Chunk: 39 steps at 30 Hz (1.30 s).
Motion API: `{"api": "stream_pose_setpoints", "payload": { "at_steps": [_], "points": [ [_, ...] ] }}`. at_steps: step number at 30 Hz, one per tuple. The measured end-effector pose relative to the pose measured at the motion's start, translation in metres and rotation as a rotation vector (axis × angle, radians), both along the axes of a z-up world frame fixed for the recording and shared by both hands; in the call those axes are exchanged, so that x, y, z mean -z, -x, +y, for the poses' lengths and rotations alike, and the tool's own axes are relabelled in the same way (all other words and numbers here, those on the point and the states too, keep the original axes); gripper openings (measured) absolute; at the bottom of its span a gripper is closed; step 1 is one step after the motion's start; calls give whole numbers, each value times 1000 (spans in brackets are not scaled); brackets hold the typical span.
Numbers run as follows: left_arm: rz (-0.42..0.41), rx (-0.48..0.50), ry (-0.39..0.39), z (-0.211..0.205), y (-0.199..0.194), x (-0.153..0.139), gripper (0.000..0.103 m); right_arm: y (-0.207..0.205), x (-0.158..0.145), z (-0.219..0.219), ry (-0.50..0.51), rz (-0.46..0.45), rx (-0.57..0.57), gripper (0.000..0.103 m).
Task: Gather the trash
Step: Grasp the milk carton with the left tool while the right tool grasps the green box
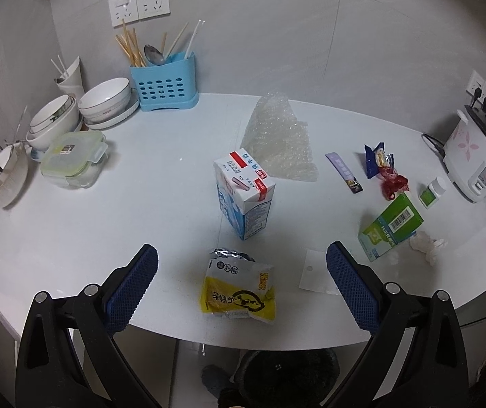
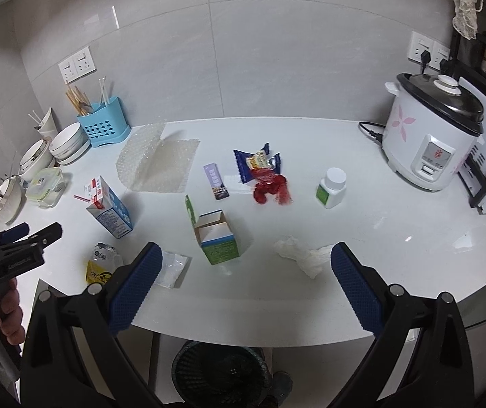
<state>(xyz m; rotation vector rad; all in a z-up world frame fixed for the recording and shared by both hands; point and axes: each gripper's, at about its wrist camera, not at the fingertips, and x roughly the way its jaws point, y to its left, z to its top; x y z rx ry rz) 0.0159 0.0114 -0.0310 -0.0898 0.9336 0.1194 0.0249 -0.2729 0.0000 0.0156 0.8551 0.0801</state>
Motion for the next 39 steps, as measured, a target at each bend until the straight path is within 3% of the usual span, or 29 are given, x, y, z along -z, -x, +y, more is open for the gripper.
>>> {"api": "stream_pose_setpoints", "payload": {
  "at_steps": [5,22,39],
  "points": [
    [0,-25,31,11,-13,21,97,-10,19,7,-21,29,-24,95],
    [50,-84,19,14,-61,68,97,-48,80,33,13,87,-67,95],
    [100,-156,29,21,-100,102,97,-85,118,44,34,126,-58,95]
  ]
}}
